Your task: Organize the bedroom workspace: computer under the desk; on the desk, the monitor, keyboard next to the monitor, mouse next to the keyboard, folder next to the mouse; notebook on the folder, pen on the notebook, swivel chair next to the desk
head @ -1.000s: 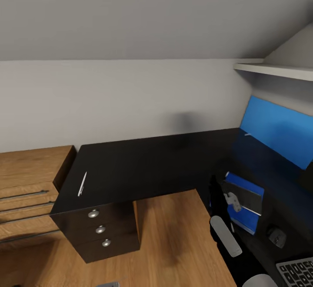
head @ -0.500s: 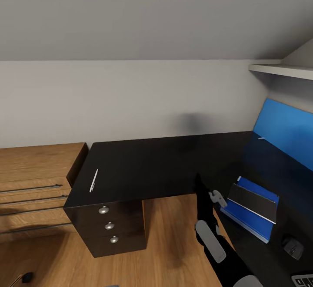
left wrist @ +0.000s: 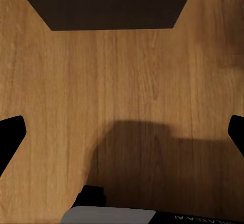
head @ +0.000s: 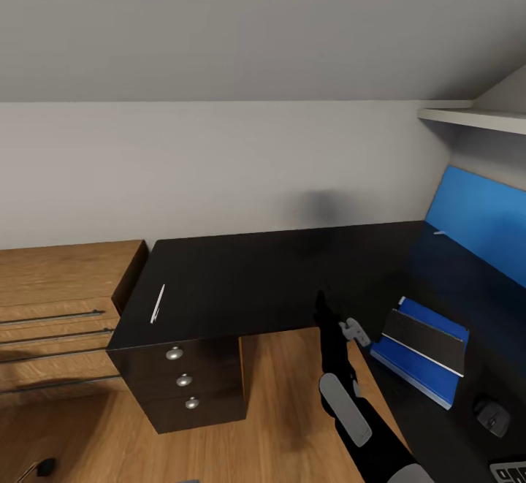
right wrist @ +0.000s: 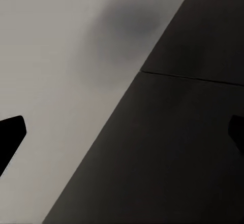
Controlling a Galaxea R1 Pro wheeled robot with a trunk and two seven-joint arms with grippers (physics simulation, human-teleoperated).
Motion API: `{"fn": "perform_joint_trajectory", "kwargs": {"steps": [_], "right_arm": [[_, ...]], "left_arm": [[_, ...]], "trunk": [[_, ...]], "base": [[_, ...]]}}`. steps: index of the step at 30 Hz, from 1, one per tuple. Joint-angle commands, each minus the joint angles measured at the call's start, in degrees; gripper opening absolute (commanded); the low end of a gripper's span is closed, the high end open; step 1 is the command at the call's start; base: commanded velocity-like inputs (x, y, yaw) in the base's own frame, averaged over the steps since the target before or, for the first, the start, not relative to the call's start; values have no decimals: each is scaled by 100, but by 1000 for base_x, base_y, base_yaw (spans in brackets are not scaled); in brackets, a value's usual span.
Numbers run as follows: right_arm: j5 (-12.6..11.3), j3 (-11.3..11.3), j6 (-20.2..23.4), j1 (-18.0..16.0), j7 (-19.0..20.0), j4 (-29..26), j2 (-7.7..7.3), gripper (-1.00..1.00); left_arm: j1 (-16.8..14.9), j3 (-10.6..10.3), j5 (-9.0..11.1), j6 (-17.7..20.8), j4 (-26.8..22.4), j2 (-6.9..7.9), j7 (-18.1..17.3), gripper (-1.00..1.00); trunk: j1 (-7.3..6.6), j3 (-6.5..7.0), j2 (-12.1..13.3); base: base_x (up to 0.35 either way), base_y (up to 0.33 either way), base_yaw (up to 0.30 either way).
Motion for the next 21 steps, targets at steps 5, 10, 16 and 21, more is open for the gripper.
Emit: {"fn": "perform_joint_trajectory", "kwargs": {"steps": [5, 10, 16, 21], "right_arm": [[-22, 15, -42, -5, -25, 11, 45, 100], [-9, 19, -58, -5, -35, 22, 49, 100], [-5, 15, -141, -5, -40, 27, 48, 100], [-5, 13, -178, -5, -41, 31, 48, 100]], "left_arm": [[-2, -23, 54, 23, -11, 2, 47, 100], [-1, -23, 54, 23, -11, -1, 47, 100], [-2, -23, 54, 23, -11, -1, 47, 100], [-2, -23, 54, 23, -11, -2, 47, 100]], "trunk": [[0, -3, -4], [0, 9, -4], [0, 26, -4], [0, 40, -4]], "base": [[0, 0, 54], [0, 0, 203], [0, 0, 239], [0, 0, 246]]}}
